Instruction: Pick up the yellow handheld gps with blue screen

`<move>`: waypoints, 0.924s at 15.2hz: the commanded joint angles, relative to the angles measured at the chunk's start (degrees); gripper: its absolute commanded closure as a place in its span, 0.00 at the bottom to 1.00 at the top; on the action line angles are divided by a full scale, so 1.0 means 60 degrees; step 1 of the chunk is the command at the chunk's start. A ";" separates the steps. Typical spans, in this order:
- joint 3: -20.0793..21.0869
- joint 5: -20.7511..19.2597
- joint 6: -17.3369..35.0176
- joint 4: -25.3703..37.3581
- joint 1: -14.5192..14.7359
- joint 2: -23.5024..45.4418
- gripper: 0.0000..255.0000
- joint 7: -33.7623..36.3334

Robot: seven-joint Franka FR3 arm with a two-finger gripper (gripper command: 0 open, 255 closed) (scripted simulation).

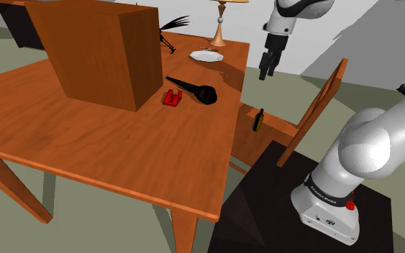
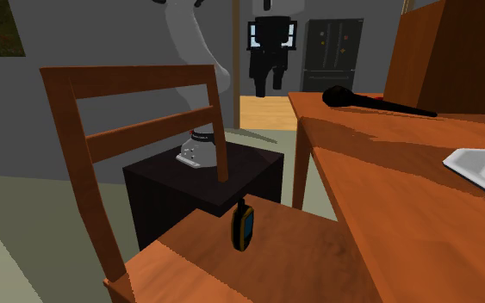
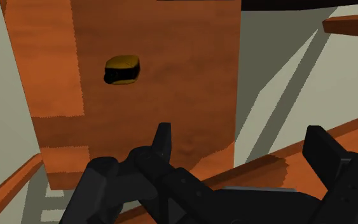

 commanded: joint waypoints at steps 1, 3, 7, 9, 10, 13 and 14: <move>-0.0423 0.0123 0.0194 0.0183 0.0010 0.0743 0.00 -0.0516; -0.0800 0.0291 0.0332 0.0381 0.0005 0.1466 0.00 -0.1029; -0.1448 0.0792 0.0546 0.0880 -0.0057 0.3049 0.00 -0.2130; -0.1690 0.1118 0.0611 0.1183 -0.0144 0.3902 0.00 -0.2709; -0.1782 0.1293 0.0631 0.1347 -0.0208 0.4340 0.00 -0.2999; -0.1939 0.1835 0.0637 0.1894 -0.0492 0.5678 0.00 -0.3845; -0.1950 0.2009 0.0621 0.2094 -0.0618 0.6124 0.00 -0.4109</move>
